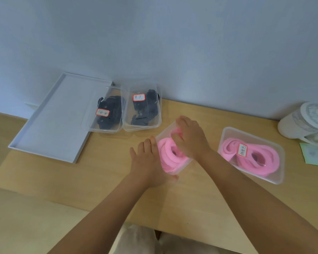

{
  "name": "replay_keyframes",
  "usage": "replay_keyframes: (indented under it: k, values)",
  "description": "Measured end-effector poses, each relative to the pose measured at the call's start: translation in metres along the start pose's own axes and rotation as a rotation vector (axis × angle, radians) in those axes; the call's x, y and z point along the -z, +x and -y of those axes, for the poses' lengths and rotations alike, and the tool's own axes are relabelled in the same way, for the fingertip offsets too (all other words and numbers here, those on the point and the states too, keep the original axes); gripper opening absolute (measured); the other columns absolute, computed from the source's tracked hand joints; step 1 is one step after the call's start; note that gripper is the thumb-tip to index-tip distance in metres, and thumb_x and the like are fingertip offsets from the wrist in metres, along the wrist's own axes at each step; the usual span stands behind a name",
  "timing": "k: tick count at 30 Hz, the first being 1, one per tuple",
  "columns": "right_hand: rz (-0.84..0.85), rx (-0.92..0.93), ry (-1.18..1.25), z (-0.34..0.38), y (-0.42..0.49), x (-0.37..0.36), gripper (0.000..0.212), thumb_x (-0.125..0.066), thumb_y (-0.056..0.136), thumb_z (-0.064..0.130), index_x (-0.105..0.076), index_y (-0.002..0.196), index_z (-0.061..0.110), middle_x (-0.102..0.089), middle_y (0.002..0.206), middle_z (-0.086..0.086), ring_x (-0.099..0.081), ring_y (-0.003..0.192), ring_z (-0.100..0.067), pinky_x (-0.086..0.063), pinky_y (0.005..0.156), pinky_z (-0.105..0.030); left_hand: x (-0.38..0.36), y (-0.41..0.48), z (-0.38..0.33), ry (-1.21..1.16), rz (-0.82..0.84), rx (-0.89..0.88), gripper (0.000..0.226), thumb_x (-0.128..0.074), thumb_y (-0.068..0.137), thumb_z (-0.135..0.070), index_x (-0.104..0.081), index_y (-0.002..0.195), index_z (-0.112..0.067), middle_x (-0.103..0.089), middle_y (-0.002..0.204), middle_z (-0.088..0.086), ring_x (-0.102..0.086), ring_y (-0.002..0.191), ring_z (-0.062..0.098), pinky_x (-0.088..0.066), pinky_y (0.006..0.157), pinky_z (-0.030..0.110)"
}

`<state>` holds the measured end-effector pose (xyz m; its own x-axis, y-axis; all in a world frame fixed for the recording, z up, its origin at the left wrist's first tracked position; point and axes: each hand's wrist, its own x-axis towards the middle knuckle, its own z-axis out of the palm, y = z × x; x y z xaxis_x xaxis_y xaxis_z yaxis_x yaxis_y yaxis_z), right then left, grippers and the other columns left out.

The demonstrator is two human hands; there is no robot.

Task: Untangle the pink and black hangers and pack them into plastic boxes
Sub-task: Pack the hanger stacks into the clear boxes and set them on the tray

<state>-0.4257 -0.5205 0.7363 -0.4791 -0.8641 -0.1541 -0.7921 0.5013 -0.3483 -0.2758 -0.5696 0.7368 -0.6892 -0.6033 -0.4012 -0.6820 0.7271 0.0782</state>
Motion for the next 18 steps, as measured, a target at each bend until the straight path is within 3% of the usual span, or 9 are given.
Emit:
replay_keyframes:
  k: [2, 5, 7, 9, 10, 12, 14, 16, 18]
  values:
    - [0.005, -0.026, -0.189, 0.005, -0.003, -0.007, 0.062, -0.034, 0.094, 0.049, -0.025, 0.143, 0.014, -0.022, 0.152, -0.007, -0.036, 0.126, -0.030, -0.036, 0.096, -0.042, 0.000, 0.003, 0.002, 0.032, 0.021, -0.009, 0.134, -0.048, 0.063, -0.085, 0.015, 0.146, -0.001, 0.004, 0.156, 0.015, -0.001, 0.144, 0.030, -0.007, 0.114, 0.054]
    - [0.052, -0.109, -0.214, 0.011, -0.005, -0.013, 0.068, -0.024, 0.093, 0.056, -0.008, 0.148, 0.020, -0.006, 0.157, -0.007, -0.019, 0.139, -0.031, -0.029, 0.101, -0.048, 0.000, 0.007, -0.005, 0.026, -0.006, 0.010, 0.132, -0.045, 0.065, -0.085, 0.015, 0.146, 0.001, 0.011, 0.156, 0.020, 0.008, 0.145, 0.034, 0.001, 0.115, 0.051]
    - [0.100, -0.155, -0.190, 0.016, -0.008, -0.016, 0.069, -0.021, 0.094, 0.055, -0.002, 0.149, 0.019, 0.004, 0.158, -0.006, -0.002, 0.145, -0.029, -0.019, 0.109, -0.051, -0.005, 0.008, -0.010, -0.026, -0.174, 0.016, 0.127, -0.041, 0.060, -0.088, -0.007, 0.147, -0.003, -0.016, 0.154, 0.023, -0.016, 0.143, 0.037, -0.016, 0.113, 0.053]
    - [0.108, -0.166, -0.193, 0.016, -0.009, -0.016, 0.069, -0.020, 0.095, 0.053, -0.004, 0.150, 0.013, 0.004, 0.158, -0.008, 0.005, 0.146, -0.026, -0.008, 0.114, -0.050, -0.013, 0.008, -0.011, -0.138, -0.316, -0.013, 0.120, -0.037, 0.046, -0.089, -0.032, 0.136, -0.010, -0.050, 0.135, 0.017, -0.047, 0.124, 0.037, -0.037, 0.100, 0.054]
    - [0.103, -0.154, -0.208, 0.014, -0.010, -0.016, 0.070, -0.020, 0.095, 0.052, -0.008, 0.149, 0.010, 0.001, 0.158, -0.008, 0.005, 0.146, -0.025, -0.005, 0.115, -0.048, -0.015, 0.008, -0.010, -0.180, -0.340, -0.035, 0.120, -0.037, 0.041, -0.089, -0.036, 0.133, -0.013, -0.055, 0.128, 0.012, -0.052, 0.117, 0.035, -0.041, 0.095, 0.052]
    - [0.080, -0.085, -0.247, 0.008, -0.012, -0.016, 0.071, -0.015, 0.094, 0.054, -0.015, 0.147, 0.007, -0.006, 0.158, -0.009, 0.002, 0.146, -0.023, -0.002, 0.115, -0.046, -0.018, 0.007, -0.008, -0.200, -0.318, -0.053, 0.123, -0.039, 0.036, -0.089, -0.040, 0.134, -0.014, -0.057, 0.121, 0.007, -0.055, 0.109, 0.030, -0.043, 0.088, 0.047]
    - [0.065, 0.009, -0.270, 0.005, -0.016, -0.018, 0.079, 0.003, 0.085, 0.056, -0.018, 0.148, 0.012, -0.007, 0.158, -0.005, 0.001, 0.146, -0.023, -0.001, 0.115, -0.044, -0.015, 0.007, -0.008, -0.202, -0.314, -0.062, 0.125, -0.040, 0.035, -0.087, -0.040, 0.136, -0.013, -0.056, 0.119, 0.004, -0.055, 0.105, 0.027, -0.043, 0.084, 0.042]
    - [0.076, 0.086, -0.296, 0.004, -0.016, -0.020, 0.087, 0.016, 0.076, 0.051, -0.018, 0.148, 0.018, -0.006, 0.159, -0.001, 0.002, 0.146, -0.022, 0.000, 0.115, -0.044, -0.012, 0.009, -0.008, -0.200, -0.281, -0.052, 0.125, -0.038, 0.036, -0.086, -0.034, 0.140, -0.015, -0.053, 0.122, 0.001, -0.051, 0.108, 0.024, -0.040, 0.085, 0.040]
    - [0.085, 0.116, -0.283, 0.004, -0.014, -0.019, 0.087, 0.016, 0.075, 0.049, -0.020, 0.148, 0.019, -0.009, 0.158, 0.001, -0.001, 0.146, -0.021, 0.000, 0.115, -0.045, -0.012, 0.009, -0.009, -0.168, -0.282, -0.048, 0.126, -0.037, 0.036, -0.085, -0.025, 0.142, -0.018, -0.047, 0.126, -0.001, -0.047, 0.112, 0.022, -0.038, 0.087, 0.039]
